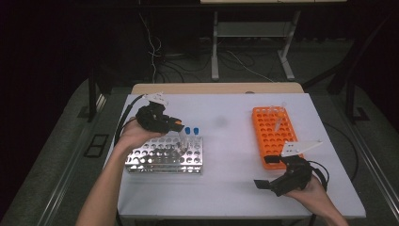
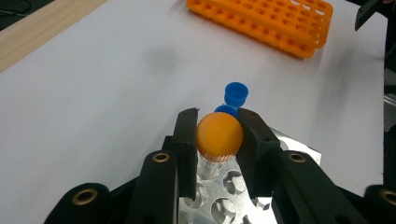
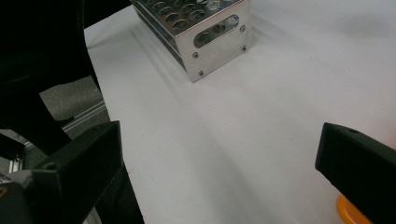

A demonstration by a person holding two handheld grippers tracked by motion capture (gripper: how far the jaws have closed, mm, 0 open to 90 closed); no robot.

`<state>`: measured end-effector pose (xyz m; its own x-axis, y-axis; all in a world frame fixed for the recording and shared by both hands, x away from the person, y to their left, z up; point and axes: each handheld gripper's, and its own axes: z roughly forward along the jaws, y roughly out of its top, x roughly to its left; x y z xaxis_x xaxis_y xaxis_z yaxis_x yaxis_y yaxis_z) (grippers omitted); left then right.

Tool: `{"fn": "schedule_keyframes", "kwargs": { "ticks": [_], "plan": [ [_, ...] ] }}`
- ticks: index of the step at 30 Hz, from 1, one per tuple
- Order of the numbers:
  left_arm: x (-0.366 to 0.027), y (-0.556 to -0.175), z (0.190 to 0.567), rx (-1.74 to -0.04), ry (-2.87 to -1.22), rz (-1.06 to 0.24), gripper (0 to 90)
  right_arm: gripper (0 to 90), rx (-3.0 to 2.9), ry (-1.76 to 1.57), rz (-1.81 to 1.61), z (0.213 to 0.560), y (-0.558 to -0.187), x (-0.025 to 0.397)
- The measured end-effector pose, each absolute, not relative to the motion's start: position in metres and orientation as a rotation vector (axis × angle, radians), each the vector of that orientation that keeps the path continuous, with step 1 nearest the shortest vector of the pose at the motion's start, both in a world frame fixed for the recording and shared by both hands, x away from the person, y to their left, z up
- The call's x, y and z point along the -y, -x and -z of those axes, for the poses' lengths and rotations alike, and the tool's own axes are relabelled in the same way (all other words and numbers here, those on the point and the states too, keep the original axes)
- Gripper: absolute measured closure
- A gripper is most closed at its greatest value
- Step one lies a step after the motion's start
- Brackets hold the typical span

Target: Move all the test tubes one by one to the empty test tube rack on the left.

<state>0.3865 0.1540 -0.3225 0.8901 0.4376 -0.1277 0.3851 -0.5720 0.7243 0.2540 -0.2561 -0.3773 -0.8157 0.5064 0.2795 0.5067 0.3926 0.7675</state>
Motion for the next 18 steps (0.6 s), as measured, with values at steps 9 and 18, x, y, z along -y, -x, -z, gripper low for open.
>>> {"fn": "schedule_keyframes", "kwargs": {
  "ticks": [9,18],
  "plan": [
    [-0.1523,-0.3865,0.3237,-0.578,-2.249,-0.070,68.5,0.3,2.621,0.951,1.443,0.3775,-0.2539,0.2568],
    [-0.1541,-0.3840,0.3250,-0.605,-2.230,-0.028,56.6,0.3,2.621,0.950,1.443,0.3771,-0.2547,0.2570]
  ]
}}
